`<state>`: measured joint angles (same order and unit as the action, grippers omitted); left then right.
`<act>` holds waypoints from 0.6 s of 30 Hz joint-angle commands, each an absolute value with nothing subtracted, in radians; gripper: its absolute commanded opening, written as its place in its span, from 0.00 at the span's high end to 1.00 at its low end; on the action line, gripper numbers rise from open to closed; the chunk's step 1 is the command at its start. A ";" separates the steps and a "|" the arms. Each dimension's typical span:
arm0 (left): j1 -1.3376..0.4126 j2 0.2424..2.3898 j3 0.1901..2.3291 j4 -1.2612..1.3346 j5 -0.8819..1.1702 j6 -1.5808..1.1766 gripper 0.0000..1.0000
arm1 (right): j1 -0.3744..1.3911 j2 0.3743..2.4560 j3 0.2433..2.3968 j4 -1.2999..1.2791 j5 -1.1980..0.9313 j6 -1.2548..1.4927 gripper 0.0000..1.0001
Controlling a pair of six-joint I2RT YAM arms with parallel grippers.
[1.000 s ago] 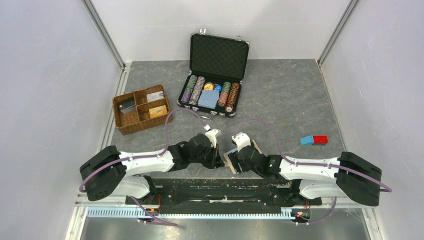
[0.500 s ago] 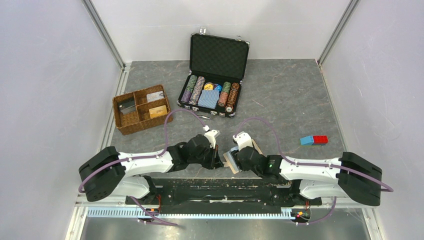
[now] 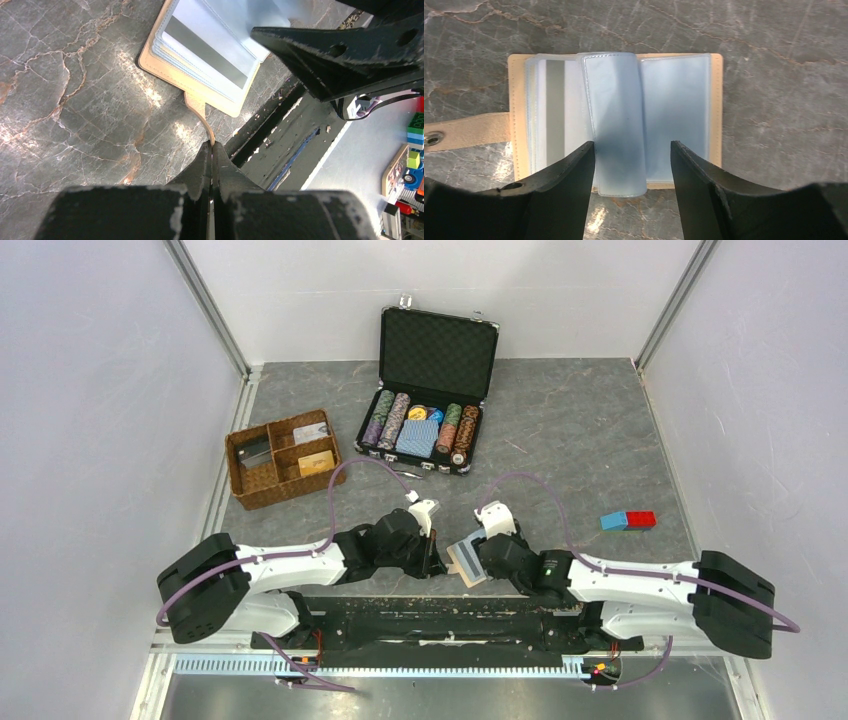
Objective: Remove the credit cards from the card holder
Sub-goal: Open the card holder at the center of the board.
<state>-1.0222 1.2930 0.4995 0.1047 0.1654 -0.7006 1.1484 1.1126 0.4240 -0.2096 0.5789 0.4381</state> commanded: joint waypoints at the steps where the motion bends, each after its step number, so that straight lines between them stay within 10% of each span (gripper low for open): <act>1: -1.020 1.268 0.489 0.124 0.156 -0.678 0.98 | 1.151 1.065 0.470 -0.272 0.688 0.464 0.40; 18: -1.020 1.246 0.482 0.124 0.158 -0.684 0.98 | 0.968 0.925 0.532 -0.420 0.637 0.399 0.46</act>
